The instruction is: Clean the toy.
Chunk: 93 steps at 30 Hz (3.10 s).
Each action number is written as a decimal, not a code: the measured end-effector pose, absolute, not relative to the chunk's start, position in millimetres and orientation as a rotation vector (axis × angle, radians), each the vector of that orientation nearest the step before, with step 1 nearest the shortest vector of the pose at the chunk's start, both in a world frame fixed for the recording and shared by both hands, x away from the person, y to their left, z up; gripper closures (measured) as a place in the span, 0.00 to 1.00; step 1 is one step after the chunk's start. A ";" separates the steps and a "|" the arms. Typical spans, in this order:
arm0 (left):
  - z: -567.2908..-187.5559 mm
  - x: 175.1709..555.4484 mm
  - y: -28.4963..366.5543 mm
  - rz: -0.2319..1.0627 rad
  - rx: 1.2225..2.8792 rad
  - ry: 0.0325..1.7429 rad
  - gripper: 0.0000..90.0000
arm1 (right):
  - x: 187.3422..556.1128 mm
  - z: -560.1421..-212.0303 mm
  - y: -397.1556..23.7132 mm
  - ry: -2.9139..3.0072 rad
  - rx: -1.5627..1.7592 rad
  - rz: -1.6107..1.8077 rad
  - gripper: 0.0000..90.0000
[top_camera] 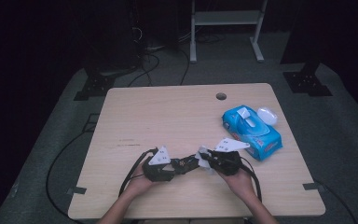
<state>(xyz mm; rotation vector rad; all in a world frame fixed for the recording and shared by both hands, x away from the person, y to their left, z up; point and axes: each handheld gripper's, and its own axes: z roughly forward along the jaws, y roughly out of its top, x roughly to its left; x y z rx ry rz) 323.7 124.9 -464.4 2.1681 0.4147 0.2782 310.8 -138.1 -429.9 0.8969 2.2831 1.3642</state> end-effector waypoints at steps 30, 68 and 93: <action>-464.8 323.5 125.6 0.275 2.173 0.400 0.65 | 313.6 -424.8 -150.0 2.246 0.877 1.308 0.90; -467.6 325.3 124.5 0.243 2.166 0.413 0.62 | 321.4 -423.5 -174.7 2.189 1.027 1.347 0.90; -478.0 331.7 102.1 0.212 2.189 0.447 0.50 | 317.9 -430.5 -146.4 2.287 0.954 1.362 0.90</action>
